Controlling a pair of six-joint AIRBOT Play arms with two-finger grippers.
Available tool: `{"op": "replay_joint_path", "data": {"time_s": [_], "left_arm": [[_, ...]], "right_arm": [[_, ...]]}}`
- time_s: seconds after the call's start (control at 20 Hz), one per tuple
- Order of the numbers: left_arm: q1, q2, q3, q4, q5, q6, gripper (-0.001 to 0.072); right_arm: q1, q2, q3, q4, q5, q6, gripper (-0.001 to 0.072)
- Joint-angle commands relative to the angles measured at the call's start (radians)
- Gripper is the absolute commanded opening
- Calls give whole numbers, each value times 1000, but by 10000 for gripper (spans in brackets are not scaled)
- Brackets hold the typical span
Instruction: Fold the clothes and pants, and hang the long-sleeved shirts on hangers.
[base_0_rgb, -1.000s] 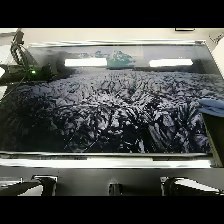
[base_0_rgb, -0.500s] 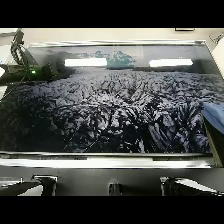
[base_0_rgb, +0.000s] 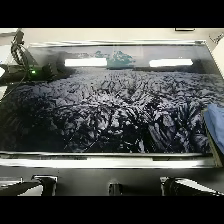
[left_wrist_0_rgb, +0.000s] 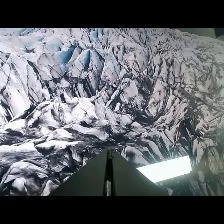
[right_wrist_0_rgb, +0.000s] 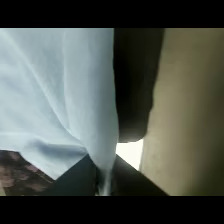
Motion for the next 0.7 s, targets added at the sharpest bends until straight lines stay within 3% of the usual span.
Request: {"op": "replay_joint_path", "data": {"time_s": [0.0, 0.05, 0.2, 0.3, 0.45, 0.5, 0.6, 0.65], "left_arm": [[0, 0, 0, 0, 2, 0, 21], [0, 0, 0, 1, 3, 0, 21], [-33, -2, 26, 54, 17, 0, 18], [-92, -14, 93, 285, 29, -50, 17], [-154, -56, 184, 792, -5, -230, 18], [-156, -68, 182, 881, -29, -236, 19], [-148, -109, 180, 884, -171, -236, 31], [-145, -139, 174, 846, -277, -237, 214]], "right_arm": [[-1, 0, -14, -13, -22, -65, 590], [0, 0, 10, 2, -12, -83, 706], [25, 0, 200, 248, -152, -26, 705], [158, 0, 374, 357, -351, -71, 704], [499, 0, 534, 229, -443, -198, 704], [623, 0, 537, 156, -431, -180, 704], [880, -24, 506, -49, -317, -73, 705], [998, -50, 473, -120, -227, -15, 705]]}}
